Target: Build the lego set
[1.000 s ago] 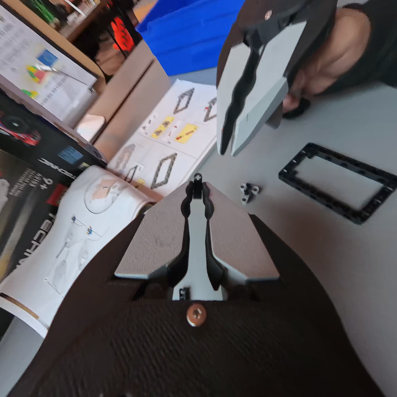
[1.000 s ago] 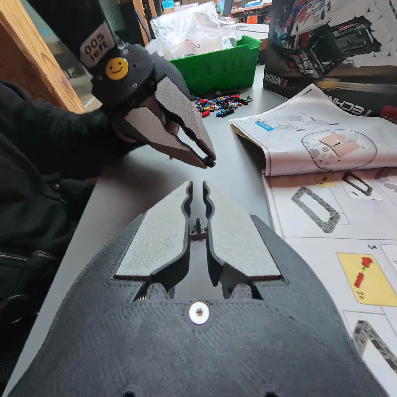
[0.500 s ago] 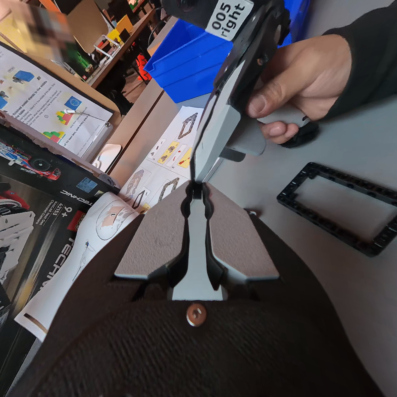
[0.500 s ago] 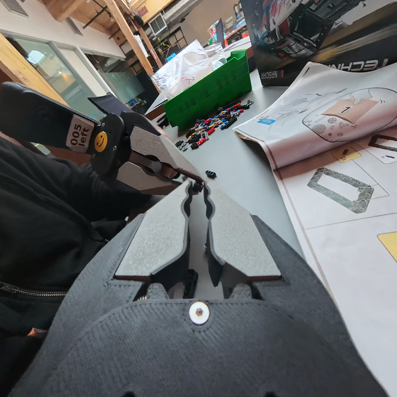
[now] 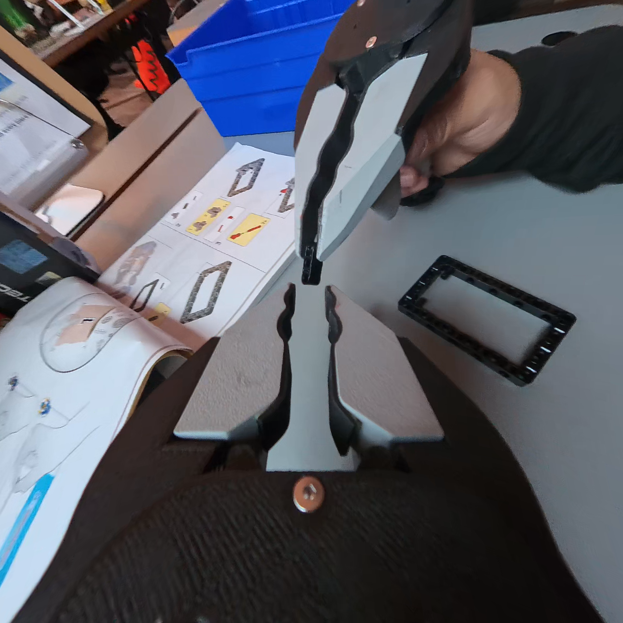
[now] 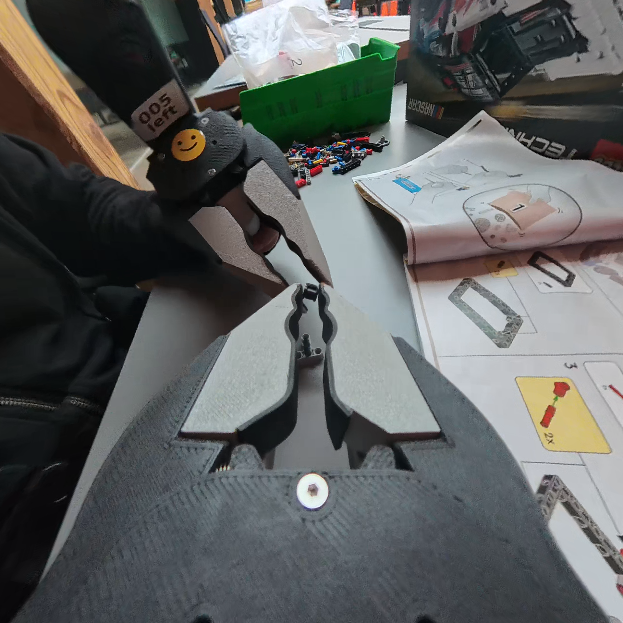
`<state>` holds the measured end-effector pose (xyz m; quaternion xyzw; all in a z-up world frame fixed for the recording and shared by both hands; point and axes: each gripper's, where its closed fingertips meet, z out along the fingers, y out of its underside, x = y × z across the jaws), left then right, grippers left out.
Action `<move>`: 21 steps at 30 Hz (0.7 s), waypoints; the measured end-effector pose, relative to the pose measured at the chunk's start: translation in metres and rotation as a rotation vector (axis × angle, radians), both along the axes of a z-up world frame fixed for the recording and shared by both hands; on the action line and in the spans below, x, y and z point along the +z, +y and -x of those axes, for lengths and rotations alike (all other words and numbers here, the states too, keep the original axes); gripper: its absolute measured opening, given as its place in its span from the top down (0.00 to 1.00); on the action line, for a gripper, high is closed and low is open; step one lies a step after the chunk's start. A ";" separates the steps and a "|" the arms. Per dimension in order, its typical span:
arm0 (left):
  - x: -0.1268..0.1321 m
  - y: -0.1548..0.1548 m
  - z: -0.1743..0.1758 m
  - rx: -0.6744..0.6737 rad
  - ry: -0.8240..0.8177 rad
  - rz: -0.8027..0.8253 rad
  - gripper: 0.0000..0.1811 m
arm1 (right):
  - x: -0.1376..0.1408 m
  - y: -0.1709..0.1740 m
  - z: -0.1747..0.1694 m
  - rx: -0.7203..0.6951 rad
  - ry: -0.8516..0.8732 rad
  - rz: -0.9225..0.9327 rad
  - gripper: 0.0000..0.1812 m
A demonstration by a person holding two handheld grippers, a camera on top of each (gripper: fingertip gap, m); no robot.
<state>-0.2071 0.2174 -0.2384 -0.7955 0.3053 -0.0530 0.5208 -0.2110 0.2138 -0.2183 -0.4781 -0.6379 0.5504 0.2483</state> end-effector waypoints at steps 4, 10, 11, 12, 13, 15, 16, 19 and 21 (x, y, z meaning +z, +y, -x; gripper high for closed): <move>0.000 -0.006 -0.010 -0.062 -0.041 0.015 0.91 | 0.000 -0.009 -0.006 0.063 0.039 -0.134 0.97; 0.003 -0.014 -0.021 -0.133 -0.052 0.008 0.95 | -0.002 -0.023 -0.013 0.134 0.075 -0.262 0.97; 0.003 -0.014 -0.021 -0.135 -0.053 0.004 0.95 | -0.002 -0.023 -0.013 0.137 0.075 -0.270 0.97; 0.004 -0.015 -0.021 -0.135 -0.052 0.004 0.95 | -0.003 -0.022 -0.013 0.136 0.072 -0.275 0.97; 0.003 -0.015 -0.021 -0.136 -0.055 0.006 0.95 | -0.004 -0.021 -0.013 0.136 0.066 -0.278 0.97; 0.003 -0.016 -0.021 -0.140 -0.068 0.011 0.96 | -0.004 -0.022 -0.014 0.141 0.069 -0.273 0.97; 0.004 -0.017 -0.021 -0.144 -0.075 0.011 0.96 | -0.002 -0.022 -0.014 0.143 0.076 -0.273 0.97; 0.006 -0.018 -0.022 -0.158 -0.091 0.006 0.96 | 0.001 -0.025 -0.015 0.148 0.098 -0.285 0.97; 0.007 -0.018 -0.022 -0.159 -0.103 0.007 0.96 | 0.003 -0.025 -0.015 0.144 0.107 -0.275 0.97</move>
